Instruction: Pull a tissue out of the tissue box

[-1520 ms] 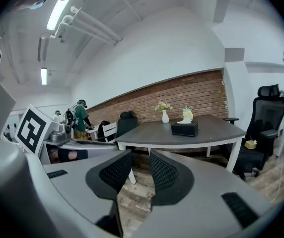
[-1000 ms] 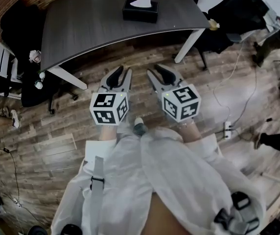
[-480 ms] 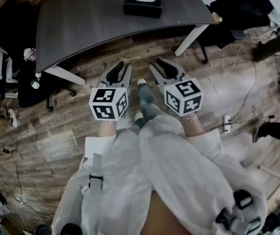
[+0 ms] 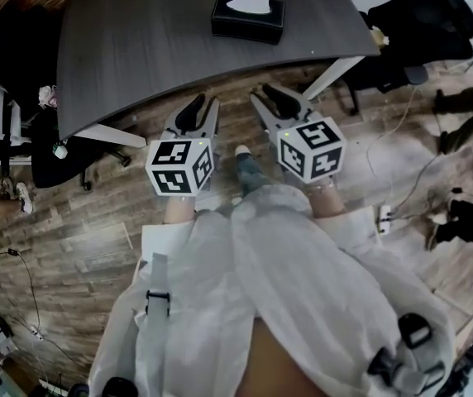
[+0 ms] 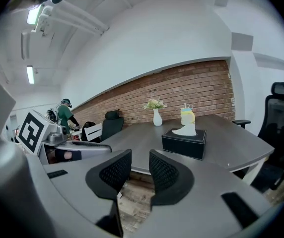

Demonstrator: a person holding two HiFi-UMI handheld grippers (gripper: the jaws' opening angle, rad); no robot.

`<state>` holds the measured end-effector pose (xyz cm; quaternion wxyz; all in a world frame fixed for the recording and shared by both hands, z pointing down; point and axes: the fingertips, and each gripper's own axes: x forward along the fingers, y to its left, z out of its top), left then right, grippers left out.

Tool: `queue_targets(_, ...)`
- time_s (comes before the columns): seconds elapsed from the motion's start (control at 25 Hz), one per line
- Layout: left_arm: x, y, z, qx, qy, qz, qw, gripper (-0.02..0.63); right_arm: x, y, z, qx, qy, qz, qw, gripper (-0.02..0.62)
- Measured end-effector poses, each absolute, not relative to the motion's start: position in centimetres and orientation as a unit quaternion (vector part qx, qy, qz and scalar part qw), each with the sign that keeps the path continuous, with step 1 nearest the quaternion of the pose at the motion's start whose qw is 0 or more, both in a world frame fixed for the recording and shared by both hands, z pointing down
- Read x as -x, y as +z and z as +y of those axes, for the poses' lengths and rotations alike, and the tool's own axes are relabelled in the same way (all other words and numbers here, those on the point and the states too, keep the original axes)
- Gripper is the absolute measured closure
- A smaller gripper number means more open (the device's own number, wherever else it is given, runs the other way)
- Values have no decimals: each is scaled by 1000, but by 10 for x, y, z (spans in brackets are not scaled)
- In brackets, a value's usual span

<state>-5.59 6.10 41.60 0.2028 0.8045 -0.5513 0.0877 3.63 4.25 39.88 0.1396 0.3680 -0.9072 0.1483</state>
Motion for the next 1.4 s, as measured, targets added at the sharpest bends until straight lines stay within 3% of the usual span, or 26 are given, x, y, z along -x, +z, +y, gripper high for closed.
queue_targets(0.6,55,402,-84,-786,71,-582,196,523,-35,392,-104,-328,134,-924,143,503)
queue_targets(1.4,62,422,-146,-789,97,-562,228,525,-37,429,-158,-352,192,-901,163,503)
